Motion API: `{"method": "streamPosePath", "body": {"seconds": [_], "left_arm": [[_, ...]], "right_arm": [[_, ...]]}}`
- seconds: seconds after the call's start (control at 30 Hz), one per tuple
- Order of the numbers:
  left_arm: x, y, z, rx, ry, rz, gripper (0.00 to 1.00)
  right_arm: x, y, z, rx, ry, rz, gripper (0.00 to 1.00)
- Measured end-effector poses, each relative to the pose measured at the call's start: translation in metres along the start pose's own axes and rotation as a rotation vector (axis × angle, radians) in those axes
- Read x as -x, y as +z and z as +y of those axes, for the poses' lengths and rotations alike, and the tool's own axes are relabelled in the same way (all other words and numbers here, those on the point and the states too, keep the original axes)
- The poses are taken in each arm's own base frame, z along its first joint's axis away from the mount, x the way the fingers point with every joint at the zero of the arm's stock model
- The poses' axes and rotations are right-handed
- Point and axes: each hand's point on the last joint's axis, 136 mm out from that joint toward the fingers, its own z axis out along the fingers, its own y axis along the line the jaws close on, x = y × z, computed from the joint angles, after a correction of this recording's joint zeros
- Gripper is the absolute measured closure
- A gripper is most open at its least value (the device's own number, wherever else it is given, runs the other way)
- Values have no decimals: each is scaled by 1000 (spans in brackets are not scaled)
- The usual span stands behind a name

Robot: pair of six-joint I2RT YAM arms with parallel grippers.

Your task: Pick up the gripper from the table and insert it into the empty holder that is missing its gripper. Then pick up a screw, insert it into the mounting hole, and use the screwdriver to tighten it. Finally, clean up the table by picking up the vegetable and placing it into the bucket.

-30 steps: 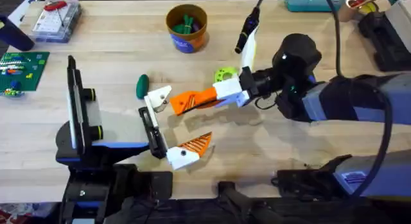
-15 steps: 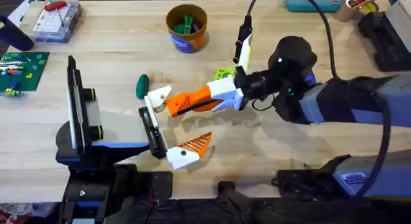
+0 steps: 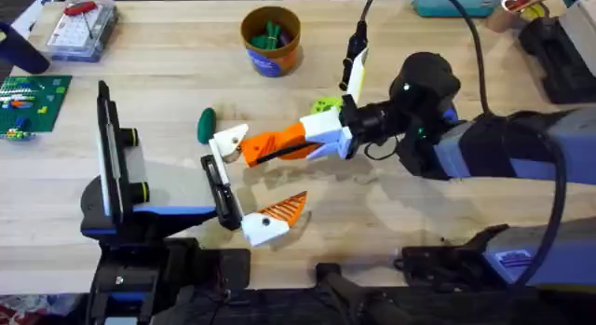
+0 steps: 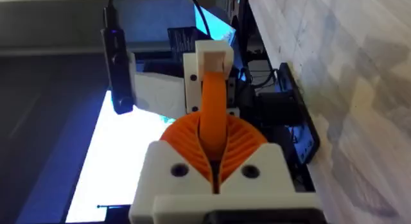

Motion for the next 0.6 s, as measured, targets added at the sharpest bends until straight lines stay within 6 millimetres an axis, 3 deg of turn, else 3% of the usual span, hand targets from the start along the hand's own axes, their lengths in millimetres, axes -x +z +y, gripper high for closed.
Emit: {"method": "streamPosePath", "body": {"seconds": [0.6], "left_arm": [[0, 0, 0, 0, 11, 0, 11]], "right_arm": [[0, 1, 2, 5, -33, 1, 982]]}}
